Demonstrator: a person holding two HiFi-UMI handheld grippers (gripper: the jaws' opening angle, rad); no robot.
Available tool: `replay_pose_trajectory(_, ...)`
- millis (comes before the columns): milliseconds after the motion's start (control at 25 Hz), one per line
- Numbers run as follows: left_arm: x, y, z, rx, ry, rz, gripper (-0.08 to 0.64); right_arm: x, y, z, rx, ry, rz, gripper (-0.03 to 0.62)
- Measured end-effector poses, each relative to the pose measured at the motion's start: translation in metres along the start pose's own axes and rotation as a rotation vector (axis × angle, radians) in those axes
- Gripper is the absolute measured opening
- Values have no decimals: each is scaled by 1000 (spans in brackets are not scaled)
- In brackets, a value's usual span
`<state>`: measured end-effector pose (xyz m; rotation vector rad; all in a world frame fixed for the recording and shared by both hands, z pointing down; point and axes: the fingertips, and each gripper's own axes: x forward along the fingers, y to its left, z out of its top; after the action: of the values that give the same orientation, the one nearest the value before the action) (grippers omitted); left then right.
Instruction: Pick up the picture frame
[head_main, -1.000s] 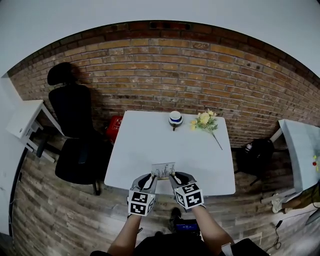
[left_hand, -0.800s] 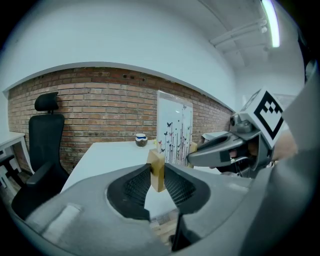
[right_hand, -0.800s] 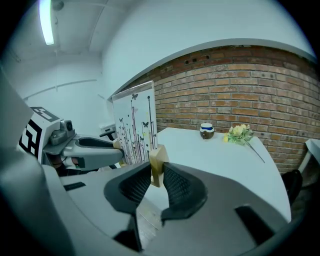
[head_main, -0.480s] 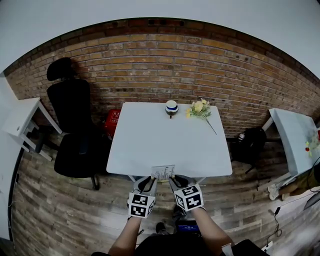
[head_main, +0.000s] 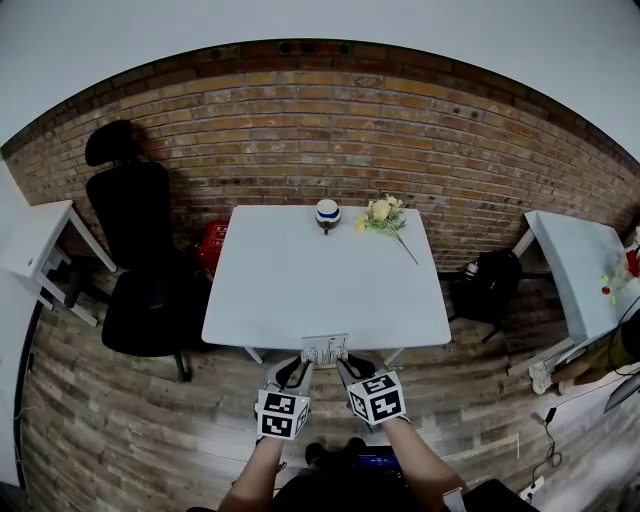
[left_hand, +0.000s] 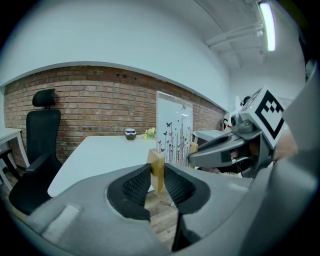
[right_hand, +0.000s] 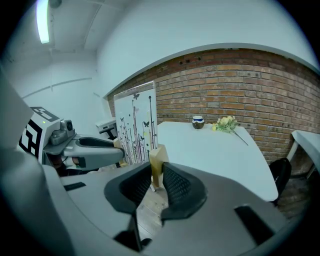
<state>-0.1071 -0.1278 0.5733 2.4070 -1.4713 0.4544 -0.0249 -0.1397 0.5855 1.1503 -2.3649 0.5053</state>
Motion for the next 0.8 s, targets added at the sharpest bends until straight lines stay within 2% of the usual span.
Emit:
replay_pose_trajectory(320, 7, -28, -3, 0, 13, 11, 91, -17, -19, -14, 5, 0, 14, 80)
replay_pose_trajectory(800, 12, -43, 1, 20, 16, 31, 91, -27, -31, -16, -3, -11, 34, 80)
